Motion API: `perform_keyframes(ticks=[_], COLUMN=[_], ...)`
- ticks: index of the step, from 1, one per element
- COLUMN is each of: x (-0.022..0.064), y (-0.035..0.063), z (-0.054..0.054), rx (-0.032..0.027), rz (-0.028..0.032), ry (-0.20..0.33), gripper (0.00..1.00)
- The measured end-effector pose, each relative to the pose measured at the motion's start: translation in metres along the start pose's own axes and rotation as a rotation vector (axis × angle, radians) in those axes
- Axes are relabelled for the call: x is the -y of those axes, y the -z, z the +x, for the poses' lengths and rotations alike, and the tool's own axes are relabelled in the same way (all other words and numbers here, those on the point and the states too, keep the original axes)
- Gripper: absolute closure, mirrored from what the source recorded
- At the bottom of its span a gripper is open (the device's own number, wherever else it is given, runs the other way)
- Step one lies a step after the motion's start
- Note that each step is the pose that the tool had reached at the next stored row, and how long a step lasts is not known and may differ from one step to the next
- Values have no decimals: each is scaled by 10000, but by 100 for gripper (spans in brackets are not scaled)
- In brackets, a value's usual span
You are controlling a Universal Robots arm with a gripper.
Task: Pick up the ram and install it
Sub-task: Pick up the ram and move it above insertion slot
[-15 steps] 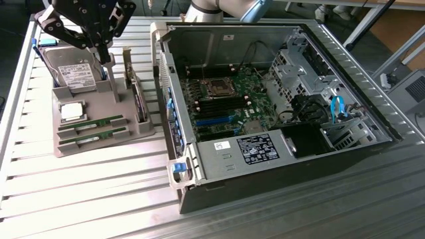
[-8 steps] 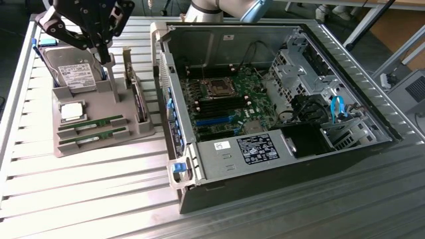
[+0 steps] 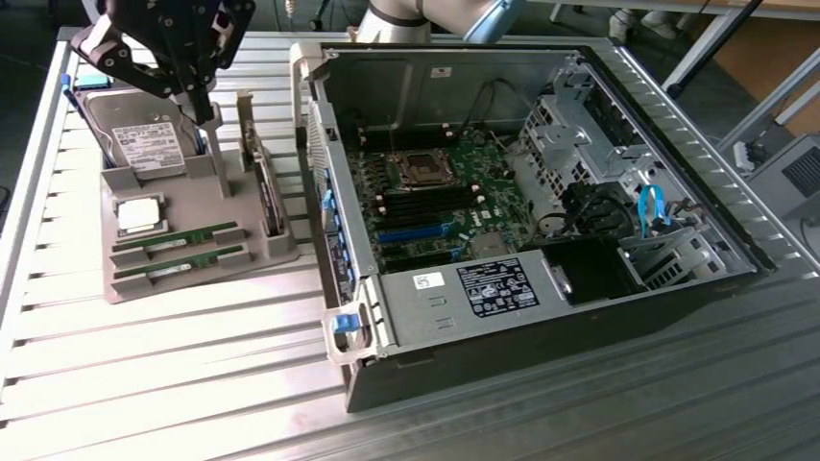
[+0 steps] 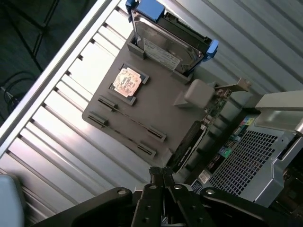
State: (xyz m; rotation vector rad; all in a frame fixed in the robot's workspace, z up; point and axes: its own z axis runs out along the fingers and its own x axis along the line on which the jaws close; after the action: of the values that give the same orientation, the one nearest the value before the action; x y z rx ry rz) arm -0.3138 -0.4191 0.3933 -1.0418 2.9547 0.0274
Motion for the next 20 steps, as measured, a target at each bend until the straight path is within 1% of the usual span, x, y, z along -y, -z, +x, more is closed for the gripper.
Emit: perform_keyframes(ticks=[4,8,9,10,11,12,18,19,20], x=[0,1,1,1,1,0,0,0,1], y=[0,0,0,0,0,0,0,0,0], z=[0,0,0,1,1,1,1,1,1], rx=[-20,-64,-83,-141,-152,-215,-264,-285,-350], rz=[14,45,63,117,127,186,231,251,311], ry=[413,1075,1242,1727,1815,2319,2709,2854,3313], gripper=[87,87,87,87,87,87,87,87,87])
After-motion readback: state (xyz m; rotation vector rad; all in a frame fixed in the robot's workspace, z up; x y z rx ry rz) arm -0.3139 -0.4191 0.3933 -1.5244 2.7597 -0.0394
